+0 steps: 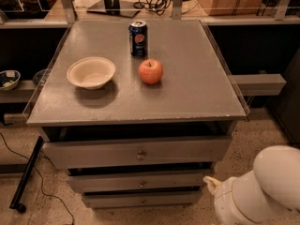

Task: Open middle drawer

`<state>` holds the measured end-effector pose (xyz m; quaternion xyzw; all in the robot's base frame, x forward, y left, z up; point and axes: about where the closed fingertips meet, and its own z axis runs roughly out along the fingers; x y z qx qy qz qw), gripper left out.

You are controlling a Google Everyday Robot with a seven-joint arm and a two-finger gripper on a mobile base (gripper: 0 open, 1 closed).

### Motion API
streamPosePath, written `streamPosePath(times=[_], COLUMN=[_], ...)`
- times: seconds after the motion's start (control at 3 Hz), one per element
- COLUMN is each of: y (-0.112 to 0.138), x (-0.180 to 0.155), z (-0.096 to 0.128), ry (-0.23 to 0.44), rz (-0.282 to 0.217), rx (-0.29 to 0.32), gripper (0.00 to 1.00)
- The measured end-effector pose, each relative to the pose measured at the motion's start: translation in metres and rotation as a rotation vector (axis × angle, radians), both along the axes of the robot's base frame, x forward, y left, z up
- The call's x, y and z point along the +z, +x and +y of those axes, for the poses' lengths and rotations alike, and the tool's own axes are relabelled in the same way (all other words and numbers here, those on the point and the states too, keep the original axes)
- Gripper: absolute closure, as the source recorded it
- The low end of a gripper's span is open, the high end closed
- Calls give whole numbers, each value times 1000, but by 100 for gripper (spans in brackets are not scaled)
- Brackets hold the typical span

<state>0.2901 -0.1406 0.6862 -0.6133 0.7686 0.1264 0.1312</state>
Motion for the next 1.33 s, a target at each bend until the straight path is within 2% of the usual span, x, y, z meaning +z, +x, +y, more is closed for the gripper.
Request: streamPosePath(times=[0.33, 0.67, 1.33], y=[17, 17, 33], x=[-56, -56, -77], z=[0, 0, 23], ry=[49, 49, 75], rz=[-17, -17, -59], rx=[-51, -51, -10], gripper=[0, 0, 0])
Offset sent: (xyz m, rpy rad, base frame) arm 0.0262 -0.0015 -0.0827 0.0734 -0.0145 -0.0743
